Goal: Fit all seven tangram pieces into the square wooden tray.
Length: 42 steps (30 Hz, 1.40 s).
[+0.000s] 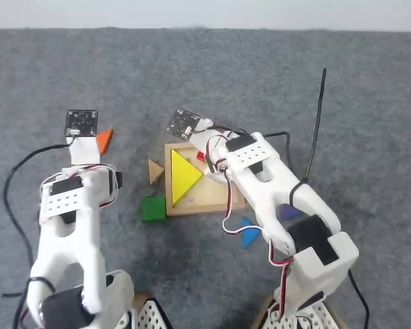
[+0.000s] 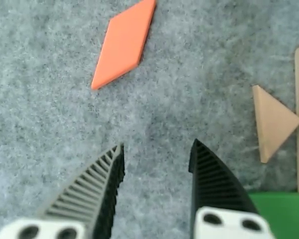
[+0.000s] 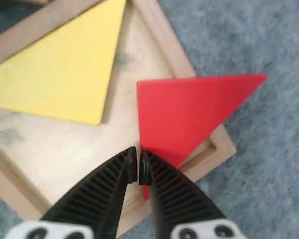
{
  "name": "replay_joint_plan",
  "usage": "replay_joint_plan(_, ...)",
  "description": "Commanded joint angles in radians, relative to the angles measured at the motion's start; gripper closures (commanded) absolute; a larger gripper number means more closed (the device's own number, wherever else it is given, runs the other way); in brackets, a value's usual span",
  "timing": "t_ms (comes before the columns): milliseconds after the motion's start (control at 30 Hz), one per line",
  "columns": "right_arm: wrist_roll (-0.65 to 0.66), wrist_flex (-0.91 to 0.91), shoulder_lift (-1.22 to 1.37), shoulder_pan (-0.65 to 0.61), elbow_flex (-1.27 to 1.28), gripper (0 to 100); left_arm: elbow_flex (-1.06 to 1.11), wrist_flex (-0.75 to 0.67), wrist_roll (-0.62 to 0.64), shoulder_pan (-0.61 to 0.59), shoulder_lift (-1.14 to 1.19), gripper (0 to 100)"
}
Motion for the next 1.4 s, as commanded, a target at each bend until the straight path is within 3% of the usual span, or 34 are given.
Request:
replay_joint_plan(0, 0.015, -0.019, -0.010, 0.019, -0.063, 97.5, -0.005, -0.018, -0.011, -0.006, -0.038, 80)
replay_joint_plan(200, 0.009, -0.002, -0.019, 0.045, -0.089, 97.5, -0.005, -0.018, -0.011, -0.006, -0.038, 80)
replay_joint_plan(300, 0.009, 0.090, -0.039, 0.050, -0.127, 96.5, -0.005, -0.018, -0.011, -0.006, -0.038, 80)
replay_joint_plan(367, 0.002, 0.170, -0.064, 0.050, -0.158, 90.4, -0.005, -0.018, -0.011, -0.006, -0.038, 80)
replay_joint_plan(467, -0.021, 0.220, -0.076, 0.050, -0.195, 72.4, -0.005, -0.018, -0.011, -0.006, -0.038, 80)
replay_joint_plan(533, 0.049, 0.226, -0.065, 0.027, -0.199, 62.1, -0.005, -0.018, -0.011, -0.006, -0.038, 80)
replay_joint_plan(633, 0.153, 0.226, -0.002, -0.016, -0.207, 56.4, -0.005, -0.018, -0.011, -0.006, -0.038, 80)
replay_joint_plan(767, 0.170, 0.240, 0.134, -0.039, -0.319, 56.4, -0.005, -0.018, -0.011, -0.006, -0.038, 80)
replay_joint_plan(1000, 0.278, 0.479, 0.414, -0.028, -0.706, 59.3, -0.005, -0.018, -0.011, -0.006, -0.038, 80)
replay_joint_plan(1367, 0.405, 0.638, 0.625, -0.016, -1.017, 90.0, -0.005, -0.018, -0.011, -0.005, -0.038, 80)
